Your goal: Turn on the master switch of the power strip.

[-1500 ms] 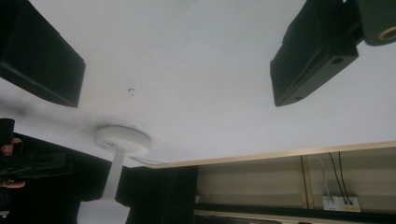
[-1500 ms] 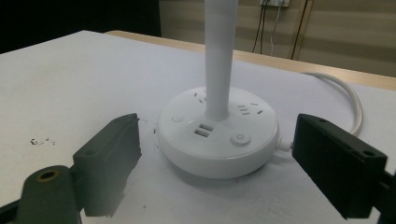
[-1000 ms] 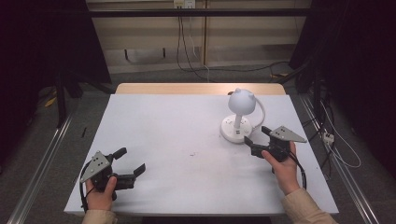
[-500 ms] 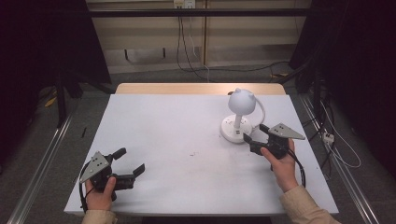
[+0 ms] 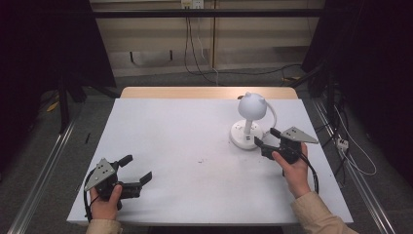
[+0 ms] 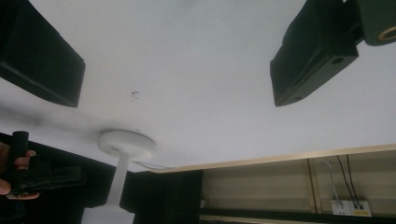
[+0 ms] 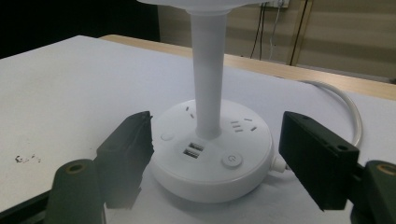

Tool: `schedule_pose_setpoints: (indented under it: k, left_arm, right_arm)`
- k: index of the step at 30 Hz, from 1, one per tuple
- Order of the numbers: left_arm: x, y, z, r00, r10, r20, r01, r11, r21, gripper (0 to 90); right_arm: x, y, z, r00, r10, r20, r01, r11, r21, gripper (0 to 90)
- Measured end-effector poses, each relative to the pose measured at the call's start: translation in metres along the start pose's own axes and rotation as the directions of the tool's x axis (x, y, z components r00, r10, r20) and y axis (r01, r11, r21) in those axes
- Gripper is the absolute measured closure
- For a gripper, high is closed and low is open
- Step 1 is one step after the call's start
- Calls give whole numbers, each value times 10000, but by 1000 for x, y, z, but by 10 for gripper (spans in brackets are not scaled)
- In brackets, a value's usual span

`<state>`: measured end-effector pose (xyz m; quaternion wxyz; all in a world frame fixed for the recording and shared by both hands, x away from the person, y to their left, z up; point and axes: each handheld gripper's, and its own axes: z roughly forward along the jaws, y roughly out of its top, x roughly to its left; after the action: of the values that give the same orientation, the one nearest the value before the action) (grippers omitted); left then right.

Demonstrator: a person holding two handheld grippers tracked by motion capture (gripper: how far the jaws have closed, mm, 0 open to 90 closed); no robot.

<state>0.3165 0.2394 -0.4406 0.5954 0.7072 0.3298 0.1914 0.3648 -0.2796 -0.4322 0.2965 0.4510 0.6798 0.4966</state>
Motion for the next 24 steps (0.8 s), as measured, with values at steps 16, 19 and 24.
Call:
schedule_pose_setpoints:
  k: [16, 19, 24]
  left_arm:
    - [0, 0, 4, 10000, -53, 42, 53, 10000, -27, 29]
    - [1, 0, 4, 10000, -50, 24, 50, 10000, -36, 29]
    - [1, 1, 3, 10000, -19, -5, 19, 10000, -36, 29]
  right_arm:
    - [-6, 0, 8, 10000, 6, 90, -8, 9998, 202, 385]
    - [-7, 0, 9, 10000, -1, 47, 0, 9997, 259, 432]
    - [-6, 1, 13, 9999, -107, -104, 111, 9993, 362, 531]
